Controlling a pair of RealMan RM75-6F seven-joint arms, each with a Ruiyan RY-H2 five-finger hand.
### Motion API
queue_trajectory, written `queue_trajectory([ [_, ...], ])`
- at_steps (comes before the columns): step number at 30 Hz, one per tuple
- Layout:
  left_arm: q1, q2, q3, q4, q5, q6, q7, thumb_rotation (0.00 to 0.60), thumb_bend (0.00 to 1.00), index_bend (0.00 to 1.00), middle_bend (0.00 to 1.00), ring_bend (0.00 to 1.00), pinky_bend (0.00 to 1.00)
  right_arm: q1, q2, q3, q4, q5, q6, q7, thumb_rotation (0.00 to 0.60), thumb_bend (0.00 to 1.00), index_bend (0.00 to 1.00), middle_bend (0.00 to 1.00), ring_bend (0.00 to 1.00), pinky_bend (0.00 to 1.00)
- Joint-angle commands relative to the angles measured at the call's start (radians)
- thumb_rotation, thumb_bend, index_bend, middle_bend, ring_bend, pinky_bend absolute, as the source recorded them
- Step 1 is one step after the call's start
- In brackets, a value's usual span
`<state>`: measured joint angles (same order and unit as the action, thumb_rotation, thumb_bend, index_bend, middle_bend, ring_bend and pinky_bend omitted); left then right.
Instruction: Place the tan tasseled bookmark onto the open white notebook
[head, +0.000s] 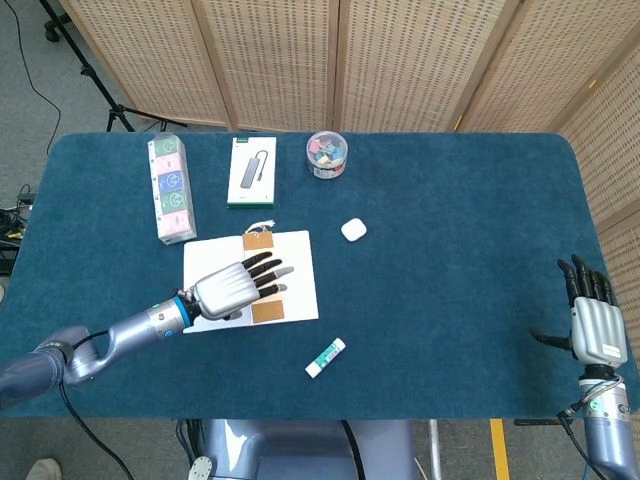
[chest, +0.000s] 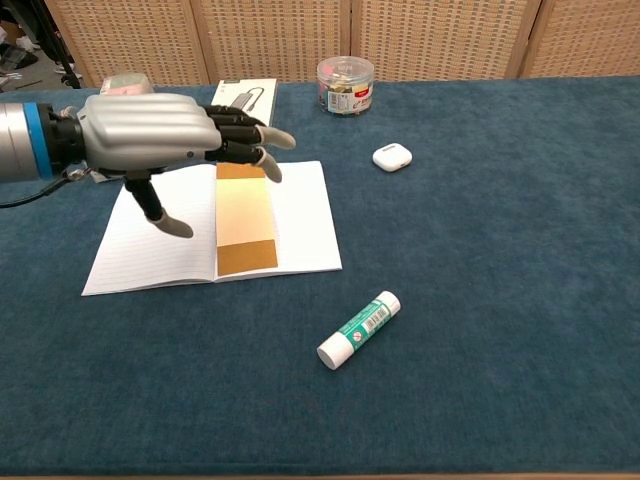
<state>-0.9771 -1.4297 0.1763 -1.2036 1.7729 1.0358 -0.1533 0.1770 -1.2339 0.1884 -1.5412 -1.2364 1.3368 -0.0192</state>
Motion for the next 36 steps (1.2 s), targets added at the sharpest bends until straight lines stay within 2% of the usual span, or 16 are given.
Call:
queue_trajectory([
  [1, -0.009, 0.073, 0.024, -0.126, -0.034, -0.098, -0.006, 0.6, 0.16, 0.19, 0.0, 0.0, 0.09, 0.001, -0.002, -0.001, 0.0, -0.001, -0.001, -0.003, 0.6, 0.0, 0.0, 0.0, 0.0, 0.0],
  [5, -0.01, 0.073, 0.028, -0.172, -0.058, -0.155, -0.008, 0.6, 0.16, 0.19, 0.0, 0.0, 0.1, 0.002, -0.005, -0.003, -0.001, 0.0, -0.002, -0.01, 0.6, 0.0, 0.0, 0.0, 0.0, 0.0],
  [9, -0.001, 0.063, 0.033, -0.176, -0.063, -0.17, -0.013, 0.6, 0.16, 0.19, 0.0, 0.0, 0.1, 0.002, -0.005, -0.002, 0.001, 0.002, -0.001, -0.009, 0.6, 0.0, 0.0, 0.0, 0.0, 0.0],
  [36, 0.018, -0.017, 0.036, -0.117, -0.041, -0.209, -0.163, 0.6, 0.16, 0.19, 0.0, 0.0, 0.13, 0.002, -0.005, -0.002, 0.004, 0.002, -0.003, -0.006, 0.6, 0.0, 0.0, 0.0, 0.0, 0.0],
])
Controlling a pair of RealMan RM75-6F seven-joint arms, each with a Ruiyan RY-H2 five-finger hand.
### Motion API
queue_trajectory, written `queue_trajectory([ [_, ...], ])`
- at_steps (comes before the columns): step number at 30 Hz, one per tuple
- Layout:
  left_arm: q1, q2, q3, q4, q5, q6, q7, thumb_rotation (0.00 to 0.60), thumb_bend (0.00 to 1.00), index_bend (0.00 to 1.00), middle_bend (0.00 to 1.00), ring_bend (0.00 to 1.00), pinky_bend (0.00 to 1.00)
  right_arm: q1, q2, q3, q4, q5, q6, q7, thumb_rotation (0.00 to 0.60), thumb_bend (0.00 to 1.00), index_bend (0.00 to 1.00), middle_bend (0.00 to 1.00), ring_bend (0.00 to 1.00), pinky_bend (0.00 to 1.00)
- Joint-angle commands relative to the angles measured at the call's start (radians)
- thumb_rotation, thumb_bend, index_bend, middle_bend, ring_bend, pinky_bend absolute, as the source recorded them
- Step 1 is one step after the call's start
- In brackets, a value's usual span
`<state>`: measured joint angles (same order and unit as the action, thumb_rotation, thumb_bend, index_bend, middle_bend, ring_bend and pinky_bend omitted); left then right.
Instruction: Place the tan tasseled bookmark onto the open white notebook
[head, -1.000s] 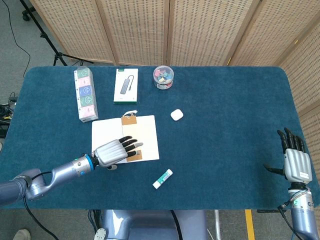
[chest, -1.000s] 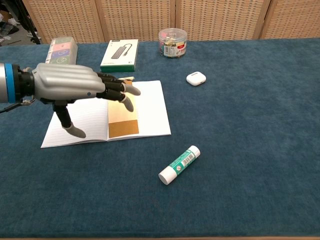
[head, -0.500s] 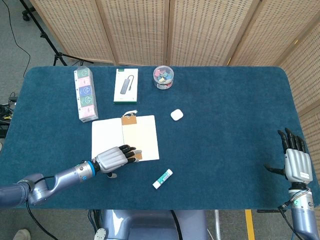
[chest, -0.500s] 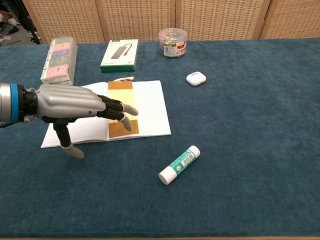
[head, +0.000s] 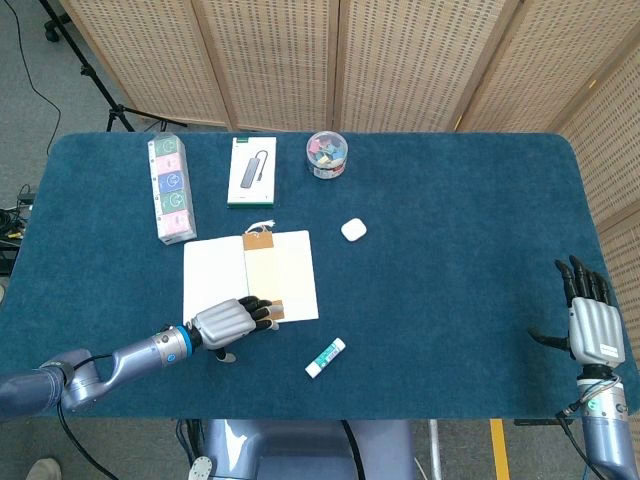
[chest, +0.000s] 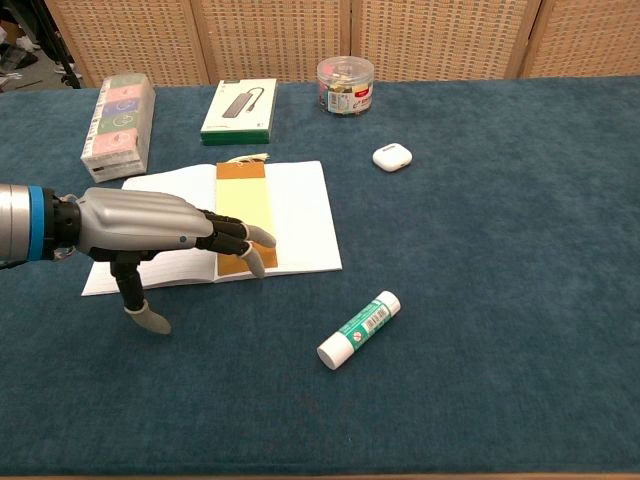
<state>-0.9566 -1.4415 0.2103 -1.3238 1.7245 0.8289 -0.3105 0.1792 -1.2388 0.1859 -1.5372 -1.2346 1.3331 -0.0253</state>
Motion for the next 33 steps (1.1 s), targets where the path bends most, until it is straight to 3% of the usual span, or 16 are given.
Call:
queue_trajectory([
  [1, -0.003, -0.006, 0.003, 0.005, 0.01, -0.003, -0.007, 0.6, 0.16, 0.19, 0.0, 0.0, 0.13, -0.001, 0.0, 0.001, 0.0, 0.001, 0.001, -0.001, 0.6, 0.0, 0.0, 0.0, 0.0, 0.0],
  [33, -0.011, -0.027, 0.02, 0.056, 0.053, -0.005, 0.007, 0.6, 0.16, 0.19, 0.0, 0.0, 0.13, 0.0, -0.004, 0.004, 0.005, 0.009, 0.002, -0.009, 0.6, 0.0, 0.0, 0.0, 0.0, 0.0],
])
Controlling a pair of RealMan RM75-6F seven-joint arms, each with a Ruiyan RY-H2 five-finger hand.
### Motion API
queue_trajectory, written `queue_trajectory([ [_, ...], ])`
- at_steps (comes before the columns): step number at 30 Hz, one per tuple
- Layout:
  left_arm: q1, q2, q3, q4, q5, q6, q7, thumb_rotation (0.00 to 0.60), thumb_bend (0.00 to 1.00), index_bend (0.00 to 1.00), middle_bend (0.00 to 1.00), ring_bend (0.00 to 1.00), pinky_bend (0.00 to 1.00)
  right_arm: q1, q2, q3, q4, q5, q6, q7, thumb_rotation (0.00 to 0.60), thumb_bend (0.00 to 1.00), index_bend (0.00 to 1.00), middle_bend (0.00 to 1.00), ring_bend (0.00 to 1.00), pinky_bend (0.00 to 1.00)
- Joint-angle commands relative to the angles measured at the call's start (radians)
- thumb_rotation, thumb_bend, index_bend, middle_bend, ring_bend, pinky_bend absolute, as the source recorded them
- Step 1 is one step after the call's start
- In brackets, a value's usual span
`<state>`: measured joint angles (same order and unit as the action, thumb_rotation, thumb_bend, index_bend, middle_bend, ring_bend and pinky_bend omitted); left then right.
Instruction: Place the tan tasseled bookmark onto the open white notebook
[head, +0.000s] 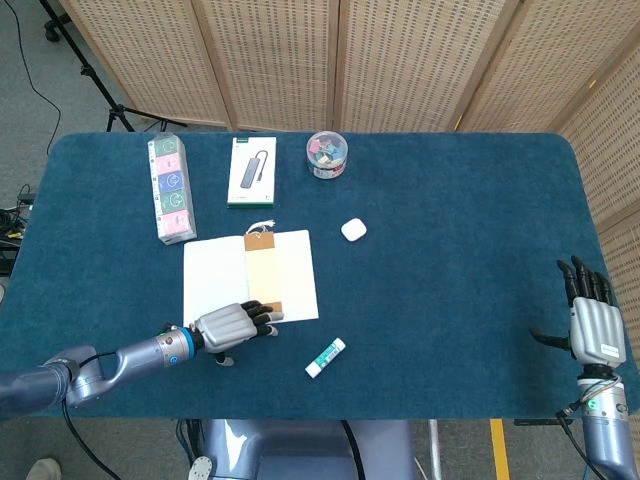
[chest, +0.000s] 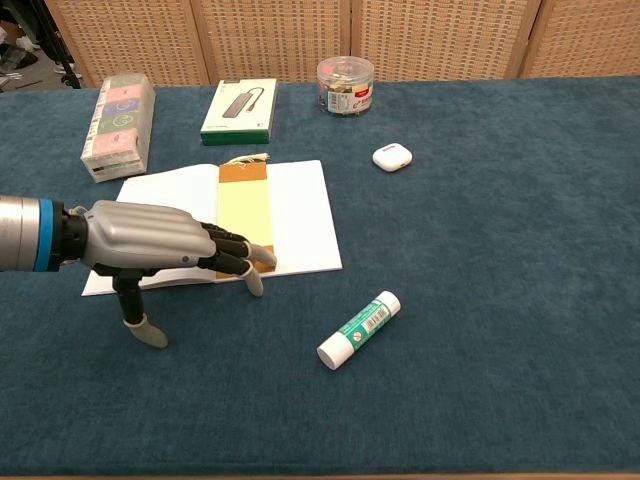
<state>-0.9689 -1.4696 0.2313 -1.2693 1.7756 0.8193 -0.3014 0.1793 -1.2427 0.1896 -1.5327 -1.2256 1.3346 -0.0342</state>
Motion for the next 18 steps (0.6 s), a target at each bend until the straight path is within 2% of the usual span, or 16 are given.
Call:
queue_trajectory([
  [1, 0.001, 0.002, -0.001, 0.002, 0.003, 0.006, -0.003, 0.6, 0.16, 0.19, 0.0, 0.0, 0.13, 0.0, 0.0, 0.0, 0.0, 0.0, 0.0, 0.0, 0.6, 0.0, 0.0, 0.0, 0.0, 0.0],
  [18, 0.001, 0.003, 0.004, -0.008, 0.008, 0.008, 0.005, 0.6, 0.16, 0.19, 0.0, 0.0, 0.13, -0.004, 0.004, 0.0, -0.006, -0.005, 0.006, 0.005, 0.6, 0.0, 0.0, 0.0, 0.0, 0.0],
])
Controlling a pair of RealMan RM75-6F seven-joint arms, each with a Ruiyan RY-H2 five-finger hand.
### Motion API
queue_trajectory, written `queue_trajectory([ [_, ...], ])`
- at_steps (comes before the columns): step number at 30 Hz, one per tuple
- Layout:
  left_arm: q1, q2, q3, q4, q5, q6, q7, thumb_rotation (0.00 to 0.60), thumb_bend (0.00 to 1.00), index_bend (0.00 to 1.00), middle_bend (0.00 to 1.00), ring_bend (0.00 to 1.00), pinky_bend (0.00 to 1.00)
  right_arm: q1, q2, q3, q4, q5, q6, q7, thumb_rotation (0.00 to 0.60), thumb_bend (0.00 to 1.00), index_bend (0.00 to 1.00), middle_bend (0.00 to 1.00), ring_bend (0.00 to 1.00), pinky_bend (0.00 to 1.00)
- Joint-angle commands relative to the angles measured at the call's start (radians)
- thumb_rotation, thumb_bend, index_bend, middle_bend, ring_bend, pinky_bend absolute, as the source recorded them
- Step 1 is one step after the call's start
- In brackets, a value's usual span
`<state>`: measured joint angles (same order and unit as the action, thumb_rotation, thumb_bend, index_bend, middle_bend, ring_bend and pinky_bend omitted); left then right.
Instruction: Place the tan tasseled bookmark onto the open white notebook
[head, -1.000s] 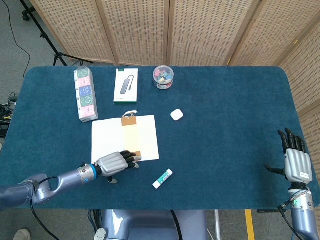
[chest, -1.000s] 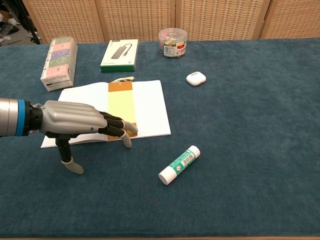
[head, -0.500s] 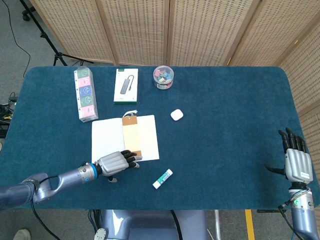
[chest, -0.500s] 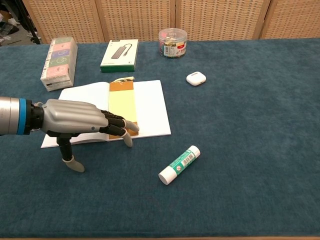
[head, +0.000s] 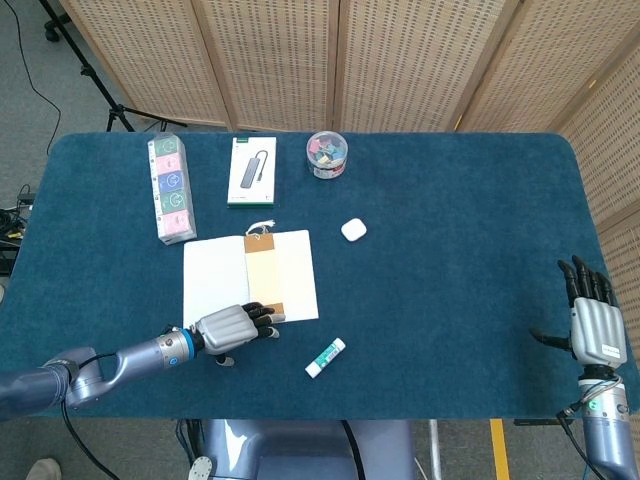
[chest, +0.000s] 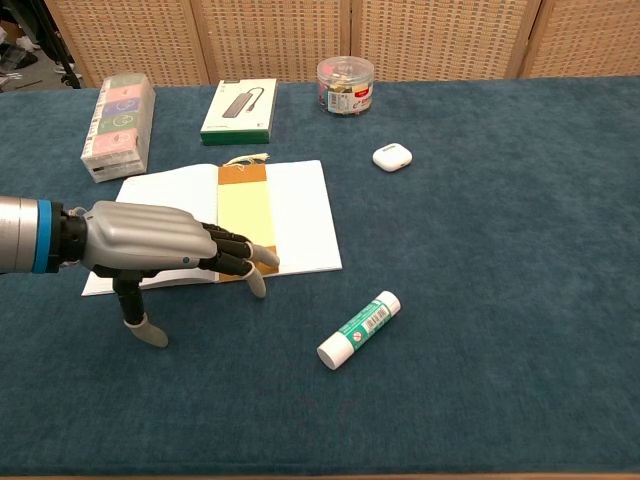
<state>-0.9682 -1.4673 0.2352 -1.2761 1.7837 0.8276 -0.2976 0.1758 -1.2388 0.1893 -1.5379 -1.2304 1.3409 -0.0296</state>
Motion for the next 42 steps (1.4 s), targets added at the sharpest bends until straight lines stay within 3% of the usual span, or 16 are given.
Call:
queue_trajectory([
  [1, 0.0, 0.001, -0.001, -0.001, -0.001, 0.0, 0.001, 0.6, 0.16, 0.19, 0.0, 0.0, 0.13, 0.0, 0.0, 0.0, 0.0, -0.001, 0.0, 0.0, 0.6, 0.0, 0.0, 0.0, 0.0, 0.0],
  [14, 0.011, 0.017, -0.021, -0.012, -0.001, 0.05, 0.01, 0.6, 0.16, 0.19, 0.0, 0.0, 0.13, 0.0, 0.002, -0.001, -0.002, 0.0, -0.002, 0.001, 0.6, 0.0, 0.0, 0.0, 0.0, 0.0],
  [19, 0.012, 0.052, -0.028, -0.044, 0.002, 0.074, 0.016, 0.6, 0.16, 0.19, 0.0, 0.0, 0.13, 0.0, 0.002, -0.002, -0.006, -0.002, -0.001, -0.003, 0.6, 0.0, 0.0, 0.0, 0.0, 0.0],
  [25, 0.05, 0.148, -0.077, -0.135, -0.042, 0.171, 0.031, 0.6, 0.14, 0.17, 0.0, 0.0, 0.13, -0.001, 0.006, -0.007, -0.013, -0.016, 0.003, 0.002, 0.6, 0.0, 0.0, 0.0, 0.0, 0.0],
  [29, 0.12, 0.265, -0.106, -0.258, -0.144, 0.217, 0.162, 0.6, 0.03, 0.01, 0.0, 0.0, 0.07, -0.003, 0.012, -0.013, -0.019, -0.039, 0.009, 0.018, 0.6, 0.0, 0.0, 0.0, 0.0, 0.0],
  [33, 0.263, 0.323, -0.128, -0.334, -0.239, 0.382, 0.258, 0.6, 0.0, 0.0, 0.0, 0.0, 0.02, -0.006, 0.017, -0.019, -0.023, -0.061, 0.016, 0.04, 0.6, 0.0, 0.0, 0.0, 0.0, 0.0],
  [42, 0.483, 0.307, -0.123, -0.279, -0.338, 0.579, 0.256, 0.6, 0.0, 0.0, 0.0, 0.0, 0.0, -0.008, 0.025, -0.025, -0.033, -0.083, 0.022, 0.061, 0.6, 0.0, 0.0, 0.0, 0.0, 0.0],
])
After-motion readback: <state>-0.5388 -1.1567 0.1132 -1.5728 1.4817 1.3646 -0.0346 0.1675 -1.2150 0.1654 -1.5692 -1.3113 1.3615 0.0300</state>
